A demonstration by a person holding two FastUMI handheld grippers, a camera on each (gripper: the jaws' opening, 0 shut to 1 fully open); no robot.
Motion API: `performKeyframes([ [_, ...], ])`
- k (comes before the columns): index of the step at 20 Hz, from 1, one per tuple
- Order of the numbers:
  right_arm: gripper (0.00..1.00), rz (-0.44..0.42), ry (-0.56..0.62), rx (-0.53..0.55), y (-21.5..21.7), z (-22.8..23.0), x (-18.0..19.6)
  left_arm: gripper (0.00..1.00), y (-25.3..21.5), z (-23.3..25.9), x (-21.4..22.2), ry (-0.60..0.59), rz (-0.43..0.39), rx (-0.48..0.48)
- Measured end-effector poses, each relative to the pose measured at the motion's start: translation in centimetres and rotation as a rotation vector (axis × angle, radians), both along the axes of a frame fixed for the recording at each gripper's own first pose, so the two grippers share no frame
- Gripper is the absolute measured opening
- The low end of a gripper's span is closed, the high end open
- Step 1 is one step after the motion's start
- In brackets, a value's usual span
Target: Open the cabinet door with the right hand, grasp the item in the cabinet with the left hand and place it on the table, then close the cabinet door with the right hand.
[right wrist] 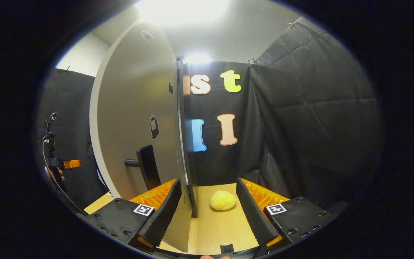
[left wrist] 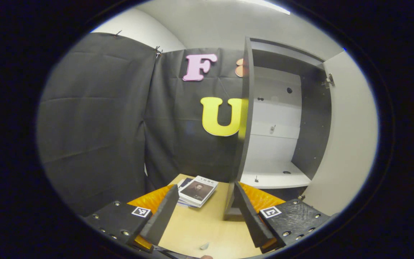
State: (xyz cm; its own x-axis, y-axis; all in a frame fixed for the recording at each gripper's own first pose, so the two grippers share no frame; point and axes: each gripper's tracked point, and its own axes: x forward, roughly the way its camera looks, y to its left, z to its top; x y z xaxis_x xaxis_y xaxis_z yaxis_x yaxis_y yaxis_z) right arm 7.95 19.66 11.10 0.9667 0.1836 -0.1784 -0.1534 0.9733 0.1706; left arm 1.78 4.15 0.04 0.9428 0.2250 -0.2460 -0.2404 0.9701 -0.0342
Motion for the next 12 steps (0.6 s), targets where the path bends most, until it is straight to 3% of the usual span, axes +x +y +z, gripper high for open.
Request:
performKeyframes([
  [4, 0.98, 0.06, 0.041, 0.113, 3.7, -0.6, -0.5, 0.92, 1.6, -0.6, -0.4, 0.007, 0.007, 0.016],
  [9, 0.97, 0.125, 0.04, 0.133, 7.6, -0.3, -0.5, 0.92, 4.1, -1.1, -2.1, 0.018, 0.028, 0.043],
  [12, 0.98, 0.156, 0.055, 0.17, 9.5, -0.6, -0.6, 0.92, 5.1, -1.4, -2.9, 0.004, 0.033, 0.011],
])
